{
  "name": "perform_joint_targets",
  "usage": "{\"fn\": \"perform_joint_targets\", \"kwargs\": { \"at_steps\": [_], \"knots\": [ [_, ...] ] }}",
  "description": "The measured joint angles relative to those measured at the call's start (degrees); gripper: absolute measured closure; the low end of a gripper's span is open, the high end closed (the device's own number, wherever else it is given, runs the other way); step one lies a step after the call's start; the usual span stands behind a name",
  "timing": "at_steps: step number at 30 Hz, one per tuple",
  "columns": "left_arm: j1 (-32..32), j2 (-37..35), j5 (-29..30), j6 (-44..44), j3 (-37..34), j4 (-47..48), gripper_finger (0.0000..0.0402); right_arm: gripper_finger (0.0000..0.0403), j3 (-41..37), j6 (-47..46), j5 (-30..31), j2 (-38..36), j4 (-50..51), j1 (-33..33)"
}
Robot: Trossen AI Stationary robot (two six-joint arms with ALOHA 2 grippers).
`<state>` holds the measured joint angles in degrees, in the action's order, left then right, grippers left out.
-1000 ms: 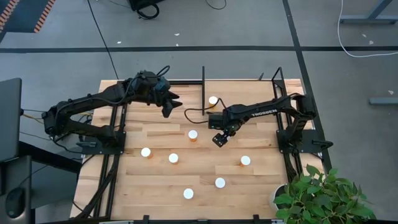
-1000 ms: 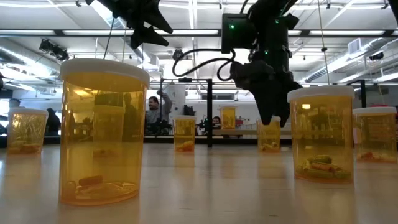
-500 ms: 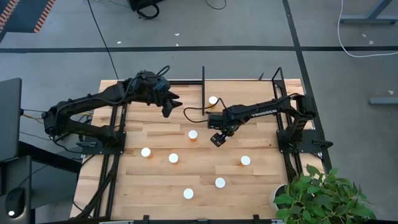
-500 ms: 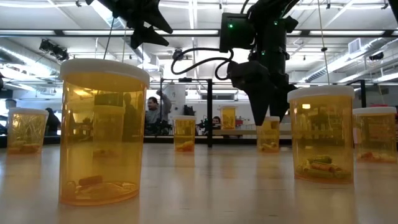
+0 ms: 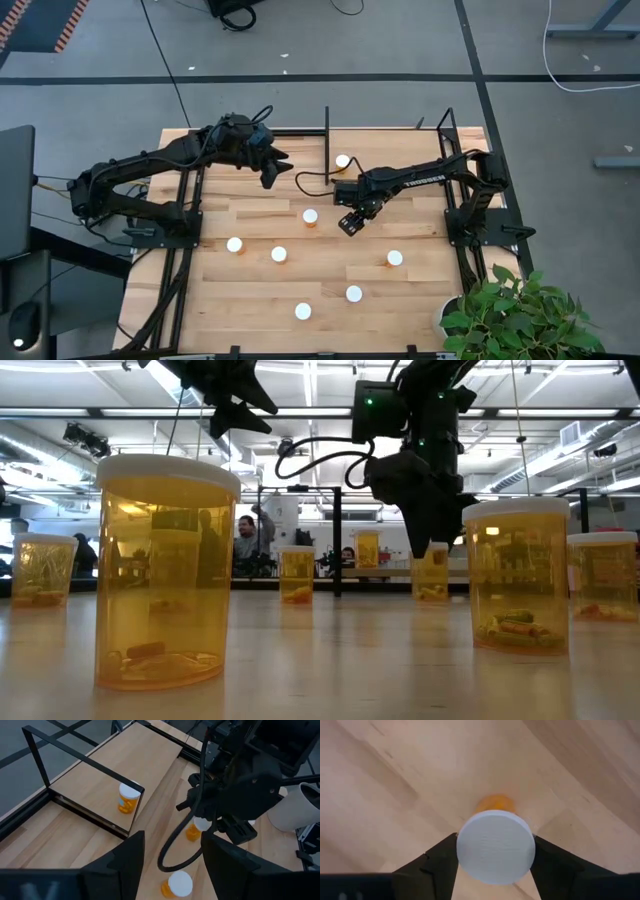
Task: Pick and place medicine bottles onto shelf by color
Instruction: Put the orange pill bottle on the shelf
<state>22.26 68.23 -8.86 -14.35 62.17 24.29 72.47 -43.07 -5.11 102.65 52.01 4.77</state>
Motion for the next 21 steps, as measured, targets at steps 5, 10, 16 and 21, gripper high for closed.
{"fn": "perform_joint_targets", "kwargs": {
  "at_steps": [5,10,16,21],
  "knots": [
    [0.00,0.00,0.00,0.00,0.00,0.00,0.0208,0.0175,5.02,2.41,-0.43,0.00,4.72,2.29],
    [0.00,0.00,0.00,0.20,0.00,0.00,0.0209,0.0178,11.73,5.16,1.51,0.00,10.08,6.50],
    [0.00,0.00,0.00,1.51,0.00,1.19,0.0210,0.0178,18.22,7.49,3.15,0.00,14.39,13.95],
    [0.00,-0.02,0.00,1.53,0.00,1.42,0.0210,0.0178,21.82,11.62,3.66,0.00,20.03,19.79]
  ]
}}
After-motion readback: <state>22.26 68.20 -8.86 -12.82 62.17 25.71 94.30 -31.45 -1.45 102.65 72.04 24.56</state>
